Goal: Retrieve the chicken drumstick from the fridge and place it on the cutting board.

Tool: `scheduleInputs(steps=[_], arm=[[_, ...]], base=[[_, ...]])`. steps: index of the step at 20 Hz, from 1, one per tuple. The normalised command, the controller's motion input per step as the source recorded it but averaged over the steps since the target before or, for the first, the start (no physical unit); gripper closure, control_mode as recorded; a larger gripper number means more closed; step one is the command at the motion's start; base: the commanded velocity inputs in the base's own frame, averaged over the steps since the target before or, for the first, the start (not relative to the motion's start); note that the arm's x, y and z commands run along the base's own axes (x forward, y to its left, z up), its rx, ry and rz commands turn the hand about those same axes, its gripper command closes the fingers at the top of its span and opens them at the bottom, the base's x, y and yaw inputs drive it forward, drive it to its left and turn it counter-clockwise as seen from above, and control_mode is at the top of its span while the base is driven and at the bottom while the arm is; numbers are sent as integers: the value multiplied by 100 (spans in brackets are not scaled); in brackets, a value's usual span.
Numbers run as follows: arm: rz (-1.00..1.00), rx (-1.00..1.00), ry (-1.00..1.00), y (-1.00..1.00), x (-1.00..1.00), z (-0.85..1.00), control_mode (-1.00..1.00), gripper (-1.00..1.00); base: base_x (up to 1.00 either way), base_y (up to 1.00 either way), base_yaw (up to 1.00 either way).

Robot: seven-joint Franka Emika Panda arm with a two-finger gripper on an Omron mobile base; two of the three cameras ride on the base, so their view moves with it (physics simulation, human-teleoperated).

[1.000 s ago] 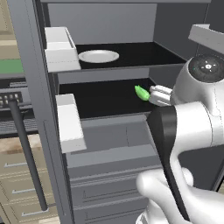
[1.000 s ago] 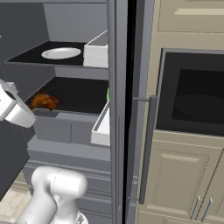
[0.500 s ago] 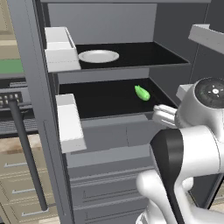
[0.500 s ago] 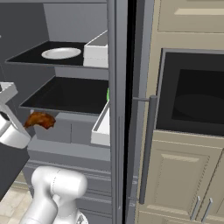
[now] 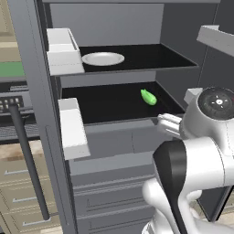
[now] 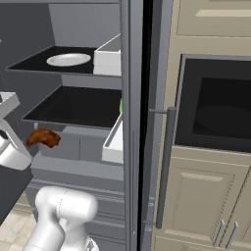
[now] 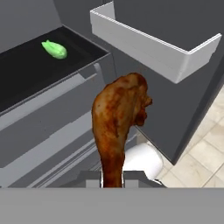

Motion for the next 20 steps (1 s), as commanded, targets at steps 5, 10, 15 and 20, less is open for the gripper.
scheduleInputs(steps=[5, 10, 15, 20], arm=[[-1, 0, 0, 5, -6, -4, 100, 100], [0, 0, 0, 0, 0, 0, 100, 100], [0, 0, 0, 0, 0, 0, 100, 100], [0, 0, 0, 0, 0, 0, 100, 100]], base=[[-19, 8, -2], [-52, 21, -5], [-62, 11, -6], [-57, 33, -5]])
